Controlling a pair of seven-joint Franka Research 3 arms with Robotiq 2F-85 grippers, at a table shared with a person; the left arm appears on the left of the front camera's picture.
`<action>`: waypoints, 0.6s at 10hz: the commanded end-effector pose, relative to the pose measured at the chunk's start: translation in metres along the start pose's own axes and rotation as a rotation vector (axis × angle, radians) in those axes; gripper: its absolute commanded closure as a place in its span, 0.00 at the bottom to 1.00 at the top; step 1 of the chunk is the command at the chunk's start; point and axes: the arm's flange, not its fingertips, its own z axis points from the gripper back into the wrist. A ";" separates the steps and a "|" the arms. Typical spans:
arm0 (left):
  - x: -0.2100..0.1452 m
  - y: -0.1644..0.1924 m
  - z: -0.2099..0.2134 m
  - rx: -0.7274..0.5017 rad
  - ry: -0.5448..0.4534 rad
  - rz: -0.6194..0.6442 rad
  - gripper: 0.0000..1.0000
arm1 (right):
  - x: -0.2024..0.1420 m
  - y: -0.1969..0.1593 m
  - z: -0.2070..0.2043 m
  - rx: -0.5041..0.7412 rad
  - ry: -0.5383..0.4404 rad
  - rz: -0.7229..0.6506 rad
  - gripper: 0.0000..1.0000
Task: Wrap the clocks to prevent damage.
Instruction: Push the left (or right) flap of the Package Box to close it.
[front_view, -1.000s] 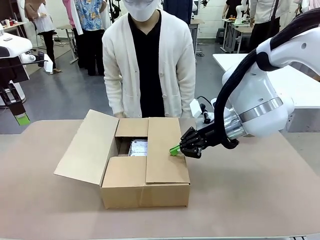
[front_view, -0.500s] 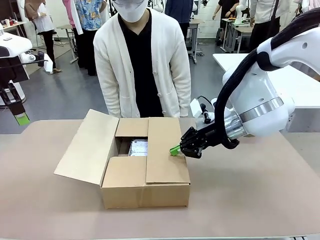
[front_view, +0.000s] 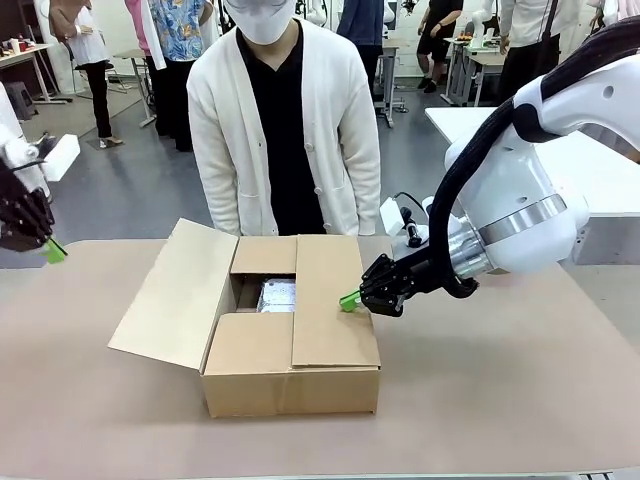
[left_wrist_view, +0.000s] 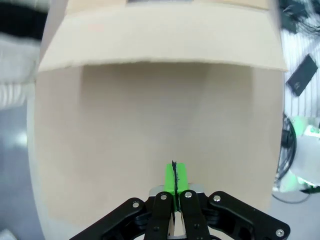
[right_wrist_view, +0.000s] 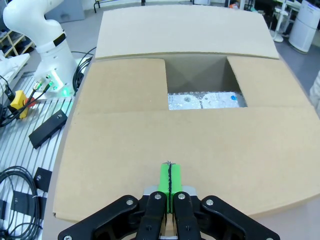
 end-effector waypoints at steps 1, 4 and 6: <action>-0.011 0.004 -0.014 -0.193 -0.187 -0.062 1.00 | -0.004 0.000 -0.003 0.003 0.008 -0.007 0.99; -0.012 -0.006 -0.020 -0.120 -0.204 -0.075 1.00 | -0.004 0.000 -0.003 0.003 0.008 -0.007 0.99; -0.012 -0.006 -0.020 -0.120 -0.204 -0.075 1.00 | -0.004 0.000 -0.003 0.003 0.008 -0.007 0.99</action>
